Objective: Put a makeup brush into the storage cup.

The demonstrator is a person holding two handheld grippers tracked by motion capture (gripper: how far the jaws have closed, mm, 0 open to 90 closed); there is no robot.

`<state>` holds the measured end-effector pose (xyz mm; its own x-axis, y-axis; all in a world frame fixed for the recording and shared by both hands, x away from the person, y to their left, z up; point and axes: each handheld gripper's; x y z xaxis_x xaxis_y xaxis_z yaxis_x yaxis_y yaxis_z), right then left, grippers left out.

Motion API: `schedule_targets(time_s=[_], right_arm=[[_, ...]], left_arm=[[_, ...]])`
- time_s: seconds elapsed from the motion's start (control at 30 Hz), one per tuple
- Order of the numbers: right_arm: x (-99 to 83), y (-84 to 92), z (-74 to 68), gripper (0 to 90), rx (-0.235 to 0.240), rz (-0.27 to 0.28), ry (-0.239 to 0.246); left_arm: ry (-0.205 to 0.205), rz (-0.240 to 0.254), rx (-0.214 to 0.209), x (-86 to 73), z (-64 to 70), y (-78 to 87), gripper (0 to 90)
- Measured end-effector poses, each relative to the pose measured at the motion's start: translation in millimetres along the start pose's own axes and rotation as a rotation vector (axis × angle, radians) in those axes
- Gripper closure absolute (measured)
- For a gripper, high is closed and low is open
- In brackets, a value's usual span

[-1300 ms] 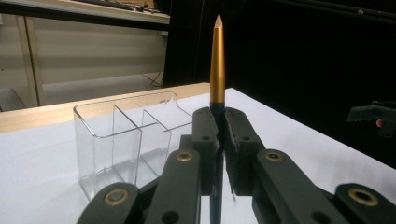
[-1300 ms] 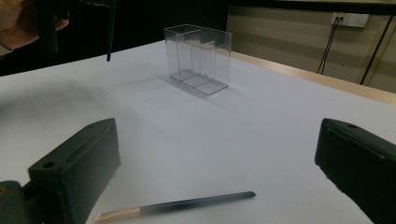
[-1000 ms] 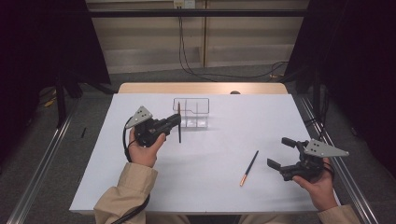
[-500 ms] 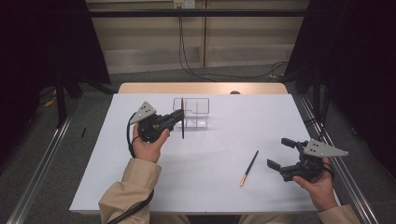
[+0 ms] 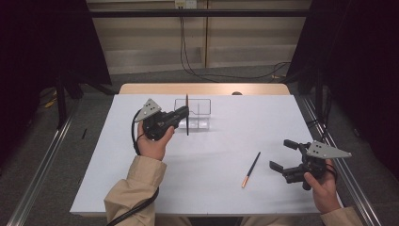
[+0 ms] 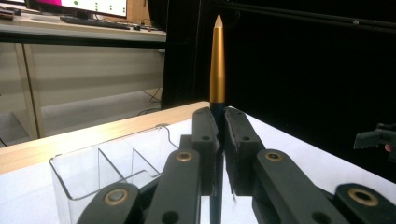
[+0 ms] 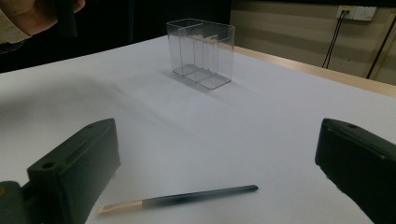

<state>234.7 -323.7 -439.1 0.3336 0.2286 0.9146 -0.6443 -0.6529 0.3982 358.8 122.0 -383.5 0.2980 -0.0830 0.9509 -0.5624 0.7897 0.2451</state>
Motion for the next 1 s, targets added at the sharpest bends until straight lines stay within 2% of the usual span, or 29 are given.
schedule_targets(time_s=[0.2,0.47,0.83,1.0], right_arm=[[-0.1,-0.8,-1.0,0.0,0.007,0.001,0.001],[-0.2,0.1,-0.7,0.0,0.006,-0.003,-0.002],[0.0,0.3,-0.8,0.0,0.004,-0.002,0.002],[-0.1,0.8,-0.7,0.0,0.005,0.0,-0.002]], left_arm=[[-0.013,0.009,-0.006,2.4,0.6,-5.2,83.7],[-0.004,0.029,-0.013,4.8,1.9,-13.7,83.7],[-0.013,0.028,-0.012,8.3,2.6,-25.6,83.7],[0.002,0.039,-0.013,9.7,2.9,-30.0,83.7]])
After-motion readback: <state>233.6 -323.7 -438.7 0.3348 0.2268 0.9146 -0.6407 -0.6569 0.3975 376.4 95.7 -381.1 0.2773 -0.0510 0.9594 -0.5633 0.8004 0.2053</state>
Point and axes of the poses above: each handheld gripper's, and its own axes: y roughly backward along the jaws, x roughly out of its top, z roughly to its right, and after that the axes turned 7 degrees about -z, right-handed
